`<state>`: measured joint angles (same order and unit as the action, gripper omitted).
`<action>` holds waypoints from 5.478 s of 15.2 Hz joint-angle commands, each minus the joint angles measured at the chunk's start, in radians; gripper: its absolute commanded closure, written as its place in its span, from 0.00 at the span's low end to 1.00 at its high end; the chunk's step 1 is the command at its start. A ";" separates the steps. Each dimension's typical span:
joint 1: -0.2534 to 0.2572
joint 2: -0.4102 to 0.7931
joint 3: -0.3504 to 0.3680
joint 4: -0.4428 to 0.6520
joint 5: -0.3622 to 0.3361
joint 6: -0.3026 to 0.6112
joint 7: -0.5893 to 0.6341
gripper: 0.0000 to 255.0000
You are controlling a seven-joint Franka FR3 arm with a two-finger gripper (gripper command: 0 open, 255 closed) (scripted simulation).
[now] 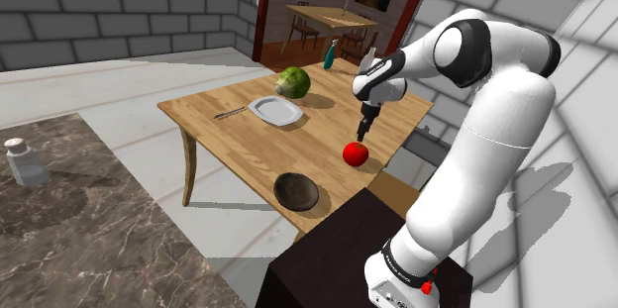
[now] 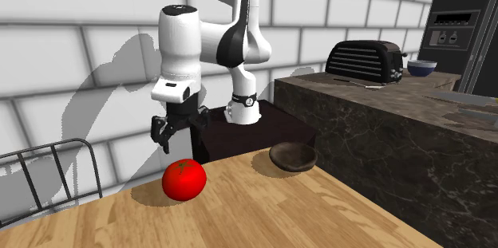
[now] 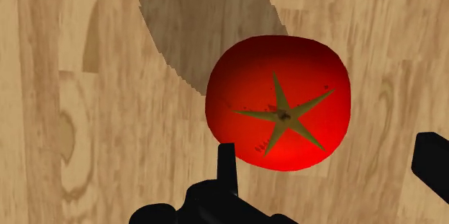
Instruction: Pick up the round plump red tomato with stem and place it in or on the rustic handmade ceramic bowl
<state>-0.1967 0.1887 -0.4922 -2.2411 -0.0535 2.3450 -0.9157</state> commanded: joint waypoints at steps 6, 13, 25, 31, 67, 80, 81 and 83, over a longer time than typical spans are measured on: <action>-0.028 0.087 0.013 -0.008 0.049 0.091 -0.047 0.00; -0.030 0.094 0.015 -0.009 0.053 0.098 -0.050 0.00; -0.027 0.082 0.012 -0.008 0.046 0.086 -0.046 1.00; -0.013 0.015 -0.005 0.004 0.007 0.012 -0.026 1.00; 0.215 -0.537 0.287 -0.200 -0.112 -0.367 0.545 1.00; 0.324 -0.549 0.443 -0.211 -0.020 -0.386 0.755 1.00; 0.323 -0.543 0.443 -0.220 -0.020 -0.371 0.756 1.00; 0.323 -0.531 0.442 -0.238 -0.021 -0.342 0.757 1.00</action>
<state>0.1265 -0.3482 -0.0497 -2.4668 -0.0741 1.9847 -0.1598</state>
